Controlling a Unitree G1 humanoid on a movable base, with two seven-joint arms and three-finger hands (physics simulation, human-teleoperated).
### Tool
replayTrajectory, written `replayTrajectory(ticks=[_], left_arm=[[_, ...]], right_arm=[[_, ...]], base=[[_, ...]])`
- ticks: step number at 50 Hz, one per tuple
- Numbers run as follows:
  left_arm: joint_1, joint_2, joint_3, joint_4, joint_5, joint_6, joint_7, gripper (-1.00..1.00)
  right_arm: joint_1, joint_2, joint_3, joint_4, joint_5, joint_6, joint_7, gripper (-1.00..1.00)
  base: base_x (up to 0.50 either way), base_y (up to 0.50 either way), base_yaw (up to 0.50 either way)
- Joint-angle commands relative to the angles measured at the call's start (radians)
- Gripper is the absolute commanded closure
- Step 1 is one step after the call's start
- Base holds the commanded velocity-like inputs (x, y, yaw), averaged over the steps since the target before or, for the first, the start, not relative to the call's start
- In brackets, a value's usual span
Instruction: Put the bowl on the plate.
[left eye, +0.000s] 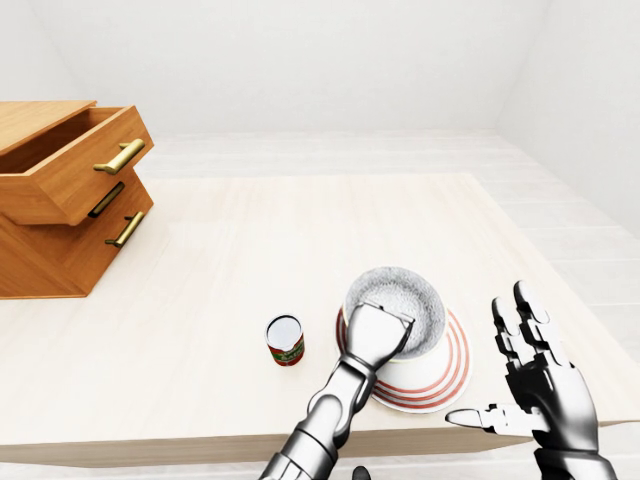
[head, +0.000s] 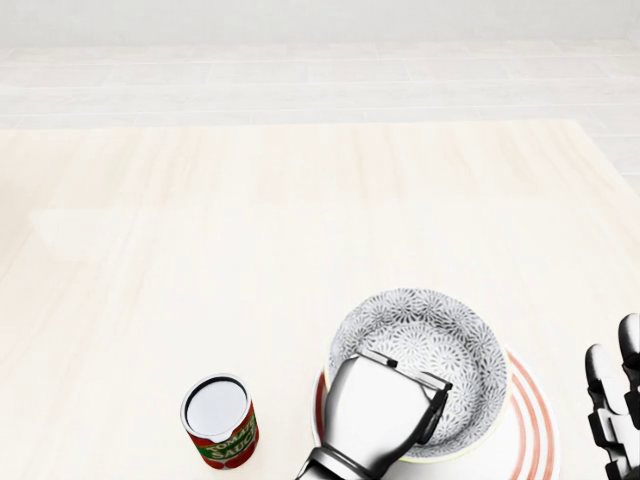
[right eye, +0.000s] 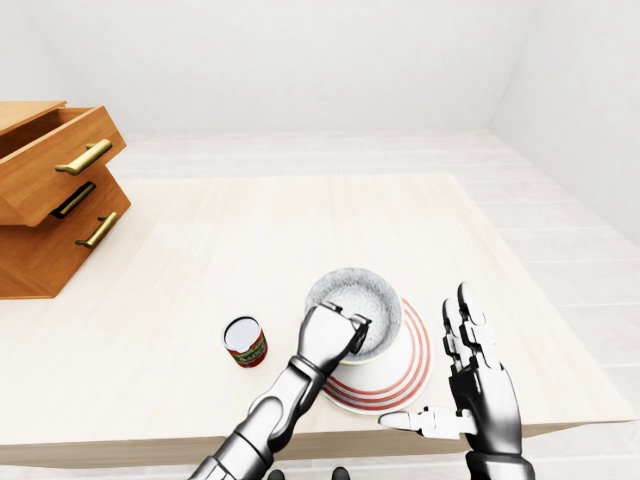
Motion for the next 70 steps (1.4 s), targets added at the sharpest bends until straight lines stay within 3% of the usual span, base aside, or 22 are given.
replayTrajectory(ticks=[1,10,19,70], left_arm=[[0.002,-0.006,-0.01,0.034,-0.011,0.0,0.043,1.0],[-0.014,-0.006,-0.003,0.098,0.0,0.0,0.043,1.0],[0.029,-0.003,-0.024,0.053,0.007,0.0,0.043,1.0],[0.039,-0.002,-0.032,0.092,0.018,0.0,0.043,1.0]], right_arm=[[-0.009,-0.004,-0.001,0.02,-0.002,0.0,-0.002,-1.0],[-0.013,-0.01,0.005,0.029,-0.003,0.0,-0.007,-1.0],[-0.015,-0.017,0.009,0.042,-0.004,0.0,-0.016,-1.0],[-0.01,-0.013,0.007,0.024,-0.006,0.0,-0.012,-1.0]], base=[[0.0,0.0,0.0],[0.0,0.0,0.0],[0.0,0.0,0.0],[0.0,0.0,0.0]])
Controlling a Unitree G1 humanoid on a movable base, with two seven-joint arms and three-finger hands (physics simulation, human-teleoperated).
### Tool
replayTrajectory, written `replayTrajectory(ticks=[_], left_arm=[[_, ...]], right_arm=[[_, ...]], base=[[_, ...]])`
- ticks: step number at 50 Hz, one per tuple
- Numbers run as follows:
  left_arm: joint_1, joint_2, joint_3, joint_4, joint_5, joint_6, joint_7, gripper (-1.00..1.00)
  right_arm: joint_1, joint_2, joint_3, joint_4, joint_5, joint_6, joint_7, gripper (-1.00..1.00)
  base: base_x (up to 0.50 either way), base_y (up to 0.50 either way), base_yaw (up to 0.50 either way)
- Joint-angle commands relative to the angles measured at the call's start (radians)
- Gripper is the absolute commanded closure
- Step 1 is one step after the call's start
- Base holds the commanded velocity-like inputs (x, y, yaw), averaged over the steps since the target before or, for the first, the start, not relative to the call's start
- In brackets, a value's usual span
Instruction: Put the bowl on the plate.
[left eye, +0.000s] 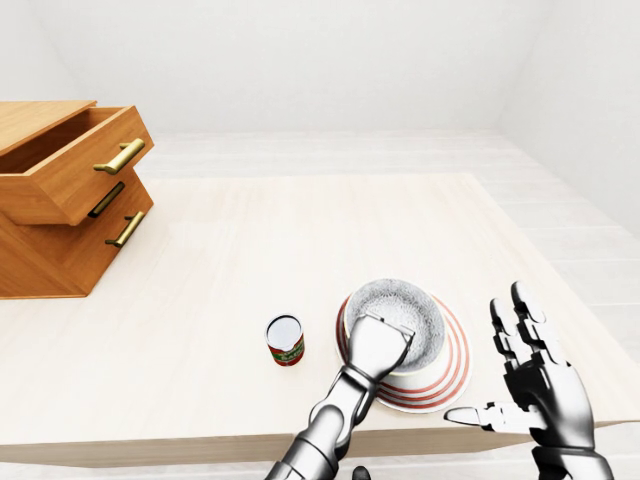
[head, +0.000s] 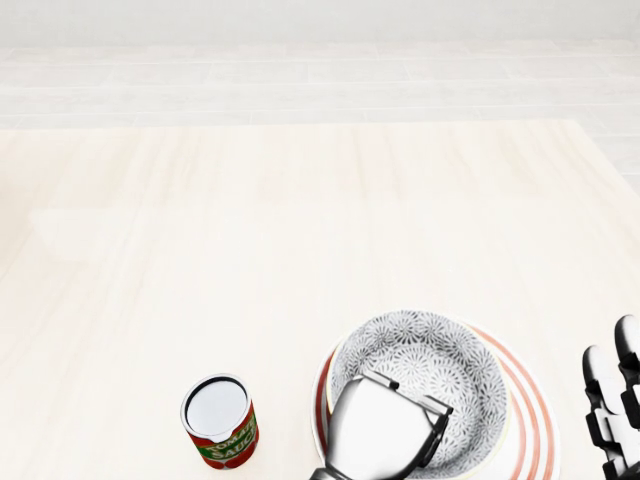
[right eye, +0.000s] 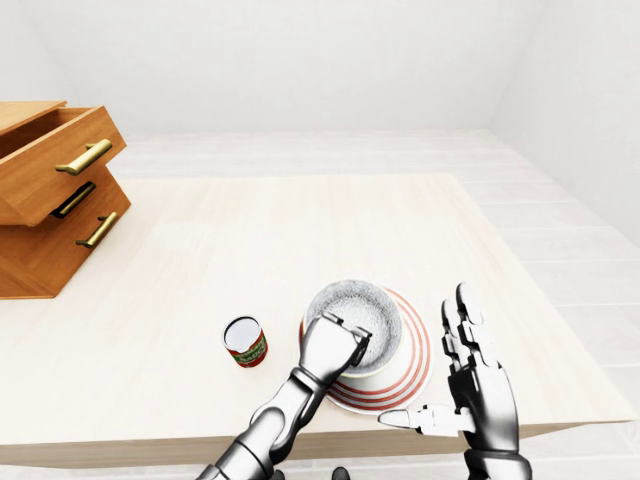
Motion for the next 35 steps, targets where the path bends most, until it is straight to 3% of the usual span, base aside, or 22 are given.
replayTrajectory(ticks=[1,20,35], left_arm=[[0.005,0.0,-0.012,0.034,-0.022,-0.005,0.0,1.0],[-0.003,-0.004,-0.006,0.058,-0.017,0.0,0.0,1.0],[-0.032,-0.004,0.013,0.11,-0.014,0.003,0.0,0.73]], right_arm=[[-0.005,0.001,0.001,0.005,-0.002,0.0,0.001,-1.0],[-0.015,-0.012,0.011,0.038,-0.011,0.0,-0.014,-1.0],[-0.05,-0.046,0.016,0.083,-0.019,0.0,-0.05,-1.0]], base=[[0.0,0.0,0.0],[0.0,0.0,0.0],[0.0,0.0,0.0]])
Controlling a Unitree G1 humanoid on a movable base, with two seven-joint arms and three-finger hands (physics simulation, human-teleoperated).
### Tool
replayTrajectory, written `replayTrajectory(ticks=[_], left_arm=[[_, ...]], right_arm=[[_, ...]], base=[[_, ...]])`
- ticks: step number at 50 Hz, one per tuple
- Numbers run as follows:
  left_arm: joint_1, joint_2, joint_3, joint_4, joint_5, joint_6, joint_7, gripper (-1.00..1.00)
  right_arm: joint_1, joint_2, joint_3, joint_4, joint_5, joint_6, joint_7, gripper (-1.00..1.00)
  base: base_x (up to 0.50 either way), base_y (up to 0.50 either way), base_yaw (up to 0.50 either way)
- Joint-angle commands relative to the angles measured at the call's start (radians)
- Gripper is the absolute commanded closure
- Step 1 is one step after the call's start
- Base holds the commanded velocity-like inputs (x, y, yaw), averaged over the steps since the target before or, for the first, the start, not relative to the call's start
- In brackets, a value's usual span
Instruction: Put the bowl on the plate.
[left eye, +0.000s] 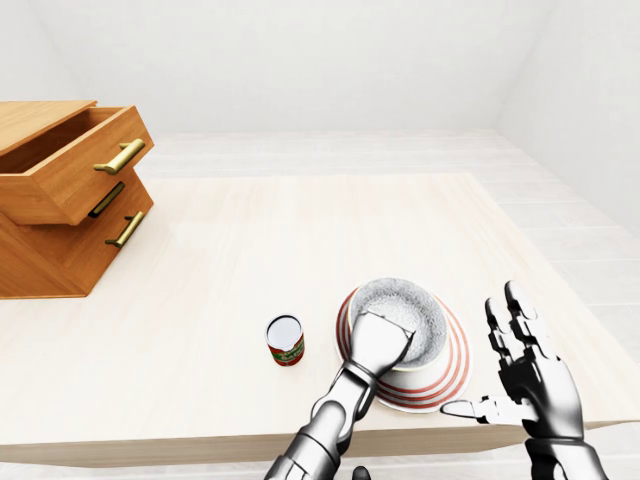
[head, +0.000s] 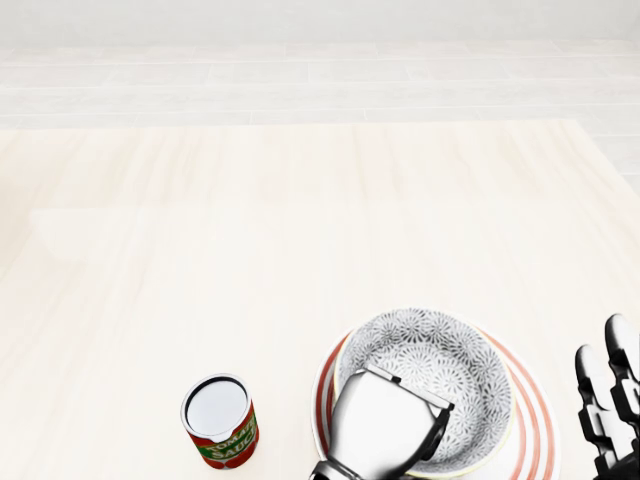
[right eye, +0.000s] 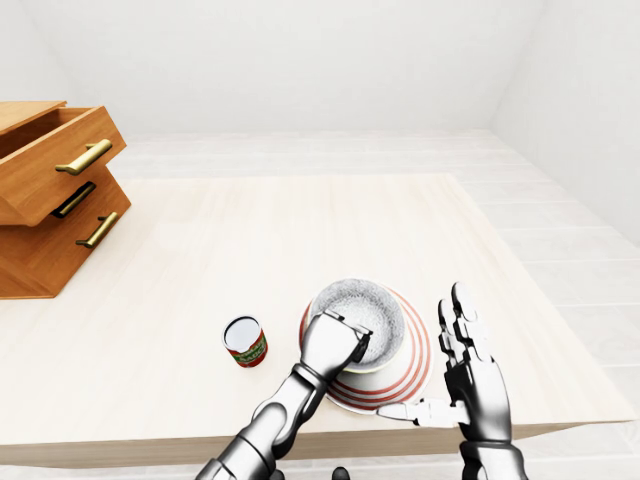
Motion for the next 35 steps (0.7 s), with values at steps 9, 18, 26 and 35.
replayTrajectory(ticks=[9,18,26,35], left_arm=[[-0.038,0.001,0.028,0.129,-0.019,-0.002,0.0,0.81],[-0.042,0.0,0.032,0.14,-0.02,-0.002,0.0,0.71],[-0.037,0.0,0.03,0.131,-0.016,-0.001,0.0,0.69],[-0.034,0.0,0.028,0.133,-0.015,0.002,0.0,0.65]], right_arm=[[-0.021,-0.03,0.01,0.035,-0.006,0.0,-0.034,-1.0],[-0.022,-0.033,0.017,0.032,-0.01,0.0,-0.041,-1.0],[-0.015,-0.035,0.017,0.022,-0.006,0.0,-0.042,-1.0],[-0.01,-0.031,0.016,0.018,-0.008,0.0,-0.037,-1.0]], base=[[0.0,0.0,0.0],[0.0,0.0,0.0],[0.0,0.0,0.0],[0.0,0.0,0.0]])
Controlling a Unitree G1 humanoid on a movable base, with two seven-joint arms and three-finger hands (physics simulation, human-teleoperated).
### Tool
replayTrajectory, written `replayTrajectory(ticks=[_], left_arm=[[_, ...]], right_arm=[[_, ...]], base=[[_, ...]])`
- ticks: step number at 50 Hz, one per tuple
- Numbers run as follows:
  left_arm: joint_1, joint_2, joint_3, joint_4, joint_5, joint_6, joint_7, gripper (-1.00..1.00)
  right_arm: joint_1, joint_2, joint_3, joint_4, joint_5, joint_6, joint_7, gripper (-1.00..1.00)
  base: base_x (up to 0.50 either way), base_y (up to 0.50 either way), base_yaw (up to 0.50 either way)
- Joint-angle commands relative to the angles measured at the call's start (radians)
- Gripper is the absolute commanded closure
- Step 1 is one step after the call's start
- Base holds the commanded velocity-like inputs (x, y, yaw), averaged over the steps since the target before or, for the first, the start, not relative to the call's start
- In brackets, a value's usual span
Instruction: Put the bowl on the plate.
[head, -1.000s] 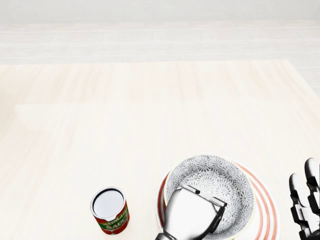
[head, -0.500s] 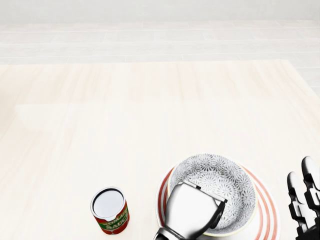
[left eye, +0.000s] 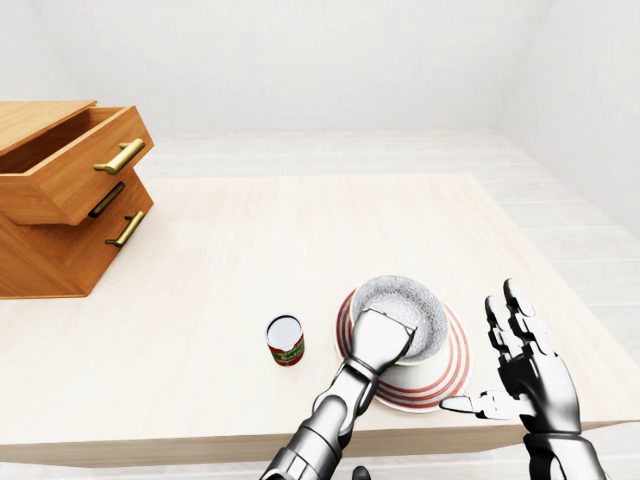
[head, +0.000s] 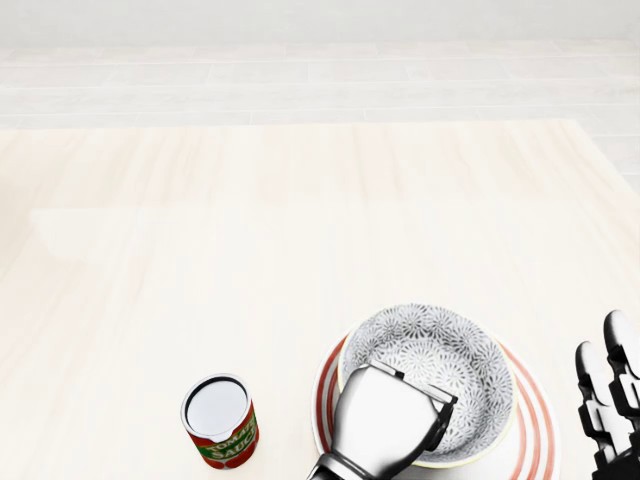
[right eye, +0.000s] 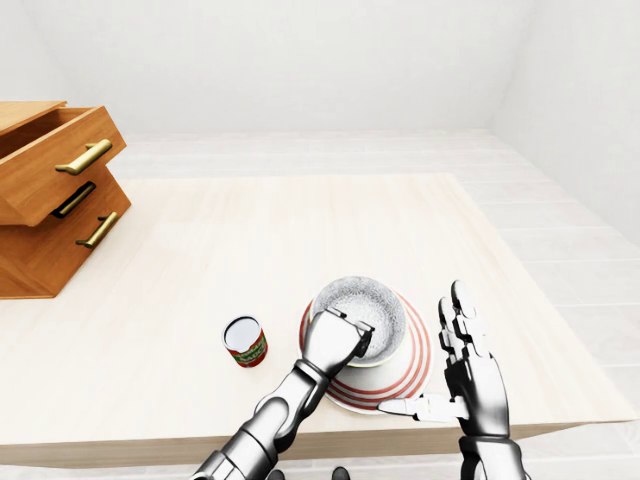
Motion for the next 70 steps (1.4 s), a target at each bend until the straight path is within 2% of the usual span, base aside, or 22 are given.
replayTrajectory(ticks=[1,6,9,10,13,22,35,48,70], left_arm=[[0.009,0.008,0.016,0.082,-0.005,0.007,0.0,0.65],[0.011,0.01,0.014,0.081,-0.003,0.006,0.0,0.55],[0.017,0.012,0.013,0.067,-0.005,0.002,0.0,0.4],[0.017,0.013,0.013,0.066,-0.005,0.002,0.0,0.29],[0.013,0.014,0.015,0.075,-0.005,0.003,0.0,0.18],[0.007,0.013,0.02,0.087,-0.01,0.001,0.0,0.08],[-0.001,0.012,0.026,0.098,-0.012,0.002,0.0,0.06],[-0.004,0.014,0.028,0.1,-0.013,0.0,0.0,-0.16],[0.008,0.018,0.022,0.079,-0.012,0.0,0.0,-0.36]], right_arm=[[0.005,0.002,0.001,-0.005,-0.003,0.0,0.001,-1.0],[0.003,0.003,0.001,-0.008,-0.003,0.0,0.001,-1.0],[0.0,0.003,0.004,0.001,-0.009,0.0,-0.001,-1.0],[-0.002,0.002,0.005,0.003,-0.01,0.0,-0.002,-1.0],[-0.002,0.001,0.008,0.003,-0.011,0.0,-0.004,-1.0],[-0.001,-0.002,0.011,0.006,-0.011,0.0,-0.009,-1.0],[-0.003,-0.007,0.011,0.015,-0.007,0.0,-0.011,-1.0],[-0.005,-0.01,0.02,0.024,-0.013,0.0,-0.017,-1.0],[0.0,-0.011,0.018,0.015,-0.007,0.0,-0.017,-1.0]], base=[[0.0,0.0,0.0],[0.0,0.0,0.0],[0.0,0.0,0.0],[0.0,0.0,0.0],[0.0,0.0,0.0],[0.0,0.0,0.0],[0.0,0.0,0.0],[0.0,0.0,0.0],[0.0,0.0,0.0]])
